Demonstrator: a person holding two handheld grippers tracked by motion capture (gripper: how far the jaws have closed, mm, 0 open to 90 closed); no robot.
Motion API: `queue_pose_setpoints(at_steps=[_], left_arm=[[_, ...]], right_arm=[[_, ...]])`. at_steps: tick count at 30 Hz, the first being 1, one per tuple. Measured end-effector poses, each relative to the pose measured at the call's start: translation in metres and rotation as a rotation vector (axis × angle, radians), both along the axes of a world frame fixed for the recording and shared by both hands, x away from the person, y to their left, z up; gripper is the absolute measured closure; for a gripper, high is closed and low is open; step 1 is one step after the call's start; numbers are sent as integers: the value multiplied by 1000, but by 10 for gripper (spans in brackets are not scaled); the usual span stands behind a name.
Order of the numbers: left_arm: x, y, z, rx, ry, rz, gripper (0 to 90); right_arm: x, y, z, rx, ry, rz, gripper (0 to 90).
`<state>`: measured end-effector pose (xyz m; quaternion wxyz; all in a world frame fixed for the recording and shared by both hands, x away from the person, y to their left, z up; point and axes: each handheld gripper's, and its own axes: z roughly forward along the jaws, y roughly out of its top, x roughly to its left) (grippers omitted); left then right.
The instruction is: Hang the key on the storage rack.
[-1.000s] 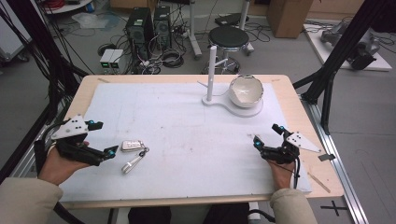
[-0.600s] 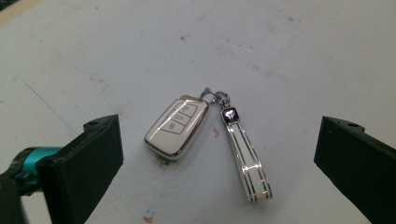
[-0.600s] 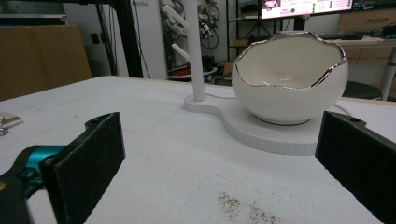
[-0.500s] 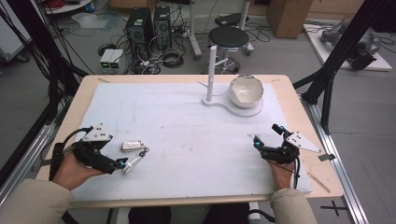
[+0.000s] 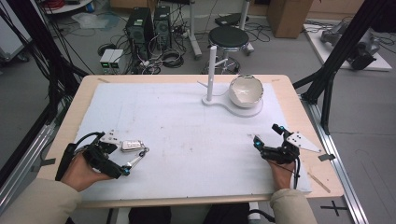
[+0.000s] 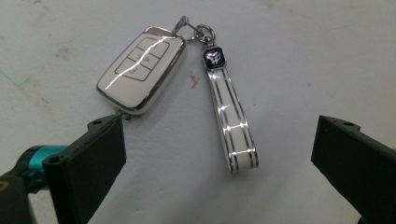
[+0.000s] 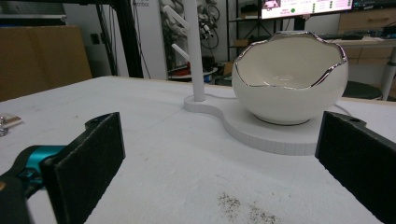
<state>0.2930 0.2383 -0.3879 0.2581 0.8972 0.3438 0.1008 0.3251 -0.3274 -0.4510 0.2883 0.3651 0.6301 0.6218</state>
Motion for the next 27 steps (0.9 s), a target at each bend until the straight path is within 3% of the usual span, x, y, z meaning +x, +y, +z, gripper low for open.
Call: queue_pose_setpoints(at_steps=[5, 11, 18, 24, 27], left_arm=[[1, -3, -3, 14, 26, 2, 36], [1, -7, -9, 60, 60, 7, 38], [2, -10, -14, 75, 99, 7, 87], [2, -11, -15, 89, 126, -4, 146], [2, -11, -16, 88, 132, -25, 236]], right_arm=[[0, 0, 0, -1, 0, 1, 5], [0, 0, 0, -1, 1, 0, 5], [0, 0, 0, 0, 1, 1, 5], [0, 0, 0, 0, 1, 1, 5], [0, 0, 0, 0, 1, 1, 5]])
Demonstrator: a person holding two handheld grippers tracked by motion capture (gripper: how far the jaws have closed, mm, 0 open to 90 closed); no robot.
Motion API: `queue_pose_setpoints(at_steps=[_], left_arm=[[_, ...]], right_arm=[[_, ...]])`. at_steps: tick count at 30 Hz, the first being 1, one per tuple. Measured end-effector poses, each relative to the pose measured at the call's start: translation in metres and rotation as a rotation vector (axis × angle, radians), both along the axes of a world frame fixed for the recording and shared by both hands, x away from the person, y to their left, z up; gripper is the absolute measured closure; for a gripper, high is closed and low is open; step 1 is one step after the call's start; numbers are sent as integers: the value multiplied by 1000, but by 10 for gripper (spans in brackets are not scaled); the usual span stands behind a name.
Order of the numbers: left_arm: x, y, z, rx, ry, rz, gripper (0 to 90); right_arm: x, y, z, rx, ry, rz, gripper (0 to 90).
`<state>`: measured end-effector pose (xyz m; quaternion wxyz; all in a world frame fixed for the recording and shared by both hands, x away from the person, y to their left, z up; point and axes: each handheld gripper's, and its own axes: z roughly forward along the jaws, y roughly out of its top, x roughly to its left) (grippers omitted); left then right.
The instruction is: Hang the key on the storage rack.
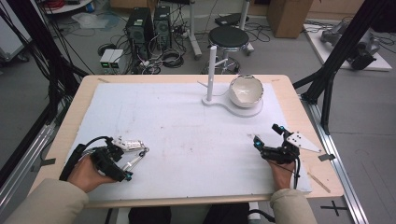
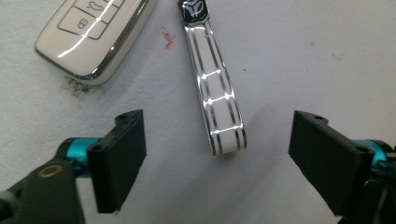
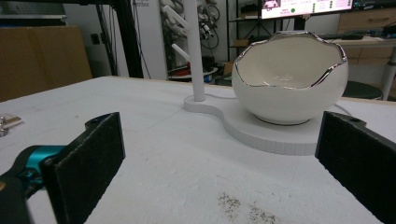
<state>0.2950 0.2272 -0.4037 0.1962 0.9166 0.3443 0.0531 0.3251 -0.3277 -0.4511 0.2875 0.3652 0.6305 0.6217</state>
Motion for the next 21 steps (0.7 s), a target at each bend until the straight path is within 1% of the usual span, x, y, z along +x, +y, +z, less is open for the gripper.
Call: queue_pose_setpoints(at_steps=[1, 2, 3, 4, 5, 6, 7, 8, 9, 11, 12, 14, 16, 18, 19, 21], left_arm=[[0, 0, 0, -3, 6, -6, 261], [1, 0, -1, 6, 16, -13, 280], [1, 0, -1, 6, 16, -13, 294], [1, 0, -1, 18, 22, -18, 294], [2, 0, -3, 48, 36, -12, 324], [2, 0, -3, 48, 36, -12, 316], [2, 2, -4, 12, 29, 11, 316], [3, 4, -4, -18, 29, 19, 321], [3, 6, -5, -31, 35, 31, 325], [3, 7, -6, -34, 34, 36, 330], [3, 6, -7, -28, 31, 30, 333], [3, 6, -6, -32, 31, 20, 341], [2, 5, -6, -34, 20, 21, 362], [2, 4, -5, -35, 16, 10, 416], [2, 4, -4, -32, 17, 10, 462], [2, 3, -4, -32, 15, 6, 496]], right_arm=[[0, 0, 0, -1, -2, -1, 5], [0, 0, 0, -1, -2, 0, 5], [0, 0, 0, 1, 1, 1, 5], [0, 0, 0, 1, 1, 1, 5], [0, 0, 0, -1, -2, 1, 5], [0, 0, 0, 0, -2, 1, 5], [0, 0, 0, 0, -2, 1, 5], [0, 0, 0, 4, 1, 1, 5], [0, 0, 0, 3, 1, 0, 5], [0, 0, 0, 3, 0, 0, 5], [0, 0, 0, 0, 1, 1, 5], [0, 0, 0, 0, -2, 0, 5], [0, 0, 0, 0, -1, 1, 5], [0, 0, 0, 2, -1, -1, 5], [0, 0, 0, -1, -1, -1, 5], [0, 0, 0, 0, -1, 0, 5]])
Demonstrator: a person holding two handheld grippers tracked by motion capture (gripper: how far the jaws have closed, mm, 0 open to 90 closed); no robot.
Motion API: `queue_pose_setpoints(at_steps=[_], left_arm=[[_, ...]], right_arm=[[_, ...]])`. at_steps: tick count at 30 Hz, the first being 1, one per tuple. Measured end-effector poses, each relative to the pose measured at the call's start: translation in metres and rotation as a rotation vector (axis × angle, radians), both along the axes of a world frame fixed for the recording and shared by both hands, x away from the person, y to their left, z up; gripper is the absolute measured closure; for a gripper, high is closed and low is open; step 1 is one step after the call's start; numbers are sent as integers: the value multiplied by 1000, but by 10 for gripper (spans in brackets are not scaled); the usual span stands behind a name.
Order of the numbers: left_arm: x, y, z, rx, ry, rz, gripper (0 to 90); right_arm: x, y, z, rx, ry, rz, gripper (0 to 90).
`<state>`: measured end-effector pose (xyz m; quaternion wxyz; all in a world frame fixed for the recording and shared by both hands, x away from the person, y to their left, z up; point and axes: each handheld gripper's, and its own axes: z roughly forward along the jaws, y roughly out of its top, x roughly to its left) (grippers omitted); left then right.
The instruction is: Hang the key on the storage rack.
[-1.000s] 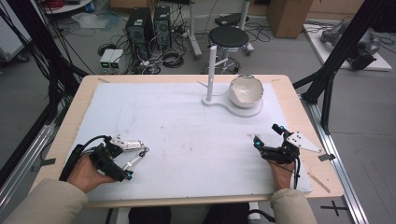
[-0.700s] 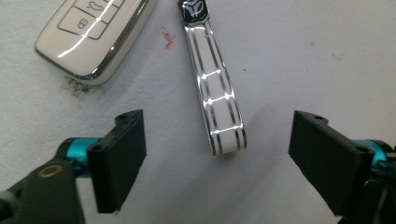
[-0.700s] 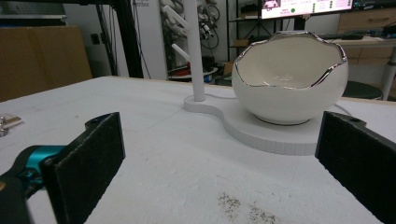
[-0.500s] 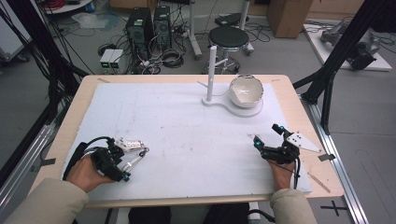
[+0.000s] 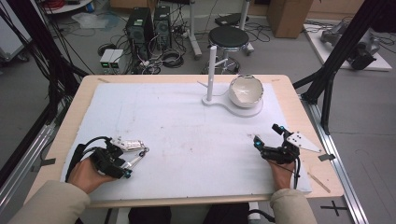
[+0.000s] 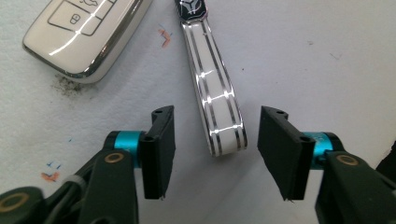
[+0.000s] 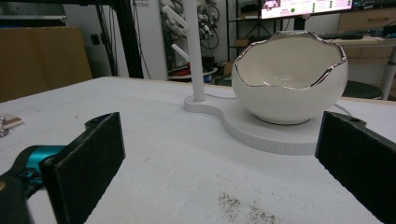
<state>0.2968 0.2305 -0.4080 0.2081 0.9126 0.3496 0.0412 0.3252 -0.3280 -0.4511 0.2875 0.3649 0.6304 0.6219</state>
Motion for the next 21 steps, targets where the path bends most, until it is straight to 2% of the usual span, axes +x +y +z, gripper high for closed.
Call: queue_pose_setpoints(at_steps=[3, 7, 10, 17, 21], left_arm=[[0, -1, -1, 9, 0, -2, 556], [0, -3, -1, 20, -1, -14, 696], [0, -4, -1, 28, -10, -6, 717], [-2, -5, -1, 59, -59, -5, 735], [-3, -5, 0, 53, -73, -2, 736]], right_arm=[[0, 0, 0, 1, 0, 0, 5], [0, 0, 0, 3, 2, 0, 5], [0, 0, 0, 2, 0, 0, 5], [0, 0, 0, 0, 0, -1, 5], [0, 0, 0, 0, 1, 1, 5]])
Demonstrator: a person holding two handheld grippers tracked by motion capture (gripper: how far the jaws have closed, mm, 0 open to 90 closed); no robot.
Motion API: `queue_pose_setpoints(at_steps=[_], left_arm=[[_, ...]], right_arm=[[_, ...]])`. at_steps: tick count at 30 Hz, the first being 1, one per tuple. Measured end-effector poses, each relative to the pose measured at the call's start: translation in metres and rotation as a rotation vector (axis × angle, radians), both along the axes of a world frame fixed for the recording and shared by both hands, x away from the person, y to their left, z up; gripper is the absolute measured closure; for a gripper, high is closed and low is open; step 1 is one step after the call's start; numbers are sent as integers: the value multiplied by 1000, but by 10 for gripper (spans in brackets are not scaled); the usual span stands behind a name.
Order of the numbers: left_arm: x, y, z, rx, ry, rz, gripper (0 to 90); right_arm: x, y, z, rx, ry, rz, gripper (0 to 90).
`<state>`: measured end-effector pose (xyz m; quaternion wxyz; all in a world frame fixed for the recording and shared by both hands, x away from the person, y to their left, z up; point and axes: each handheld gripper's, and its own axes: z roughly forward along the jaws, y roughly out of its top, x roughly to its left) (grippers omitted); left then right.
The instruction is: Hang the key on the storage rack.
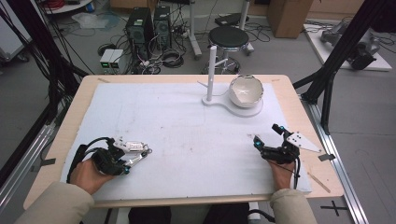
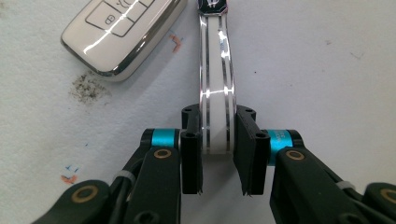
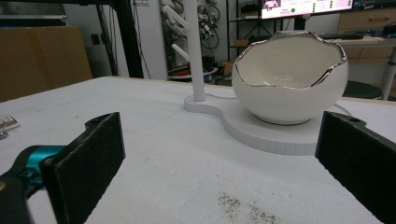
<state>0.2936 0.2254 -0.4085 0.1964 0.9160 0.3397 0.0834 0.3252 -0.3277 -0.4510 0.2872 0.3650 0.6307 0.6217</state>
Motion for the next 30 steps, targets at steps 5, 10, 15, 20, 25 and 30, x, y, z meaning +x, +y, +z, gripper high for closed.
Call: queue_pose_setpoints(at_steps=[5, 10, 15, 20, 25, 30], left_arm=[[-2, 3, 4, -30, -52, 9, 735], [-3, 10, 11, -99, -102, 32, 736], [-5, 16, 18, -166, -138, 41, 736], [-4, 15, 38, -216, -204, 27, 736], [1, 12, 61, -279, -253, 17, 735], [5, 11, 72, -341, -303, 24, 735]], right_arm=[[0, -1, 0, 12, 8, 1, 5], [0, 0, 0, 10, 8, 2, 5], [1, 2, 1, -25, 3, 17, 5], [3, 4, 7, -22, 21, 57, 5], [7, 6, 22, -10, 16, 95, 5], [13, 15, 56, 12, -4, 183, 5]])
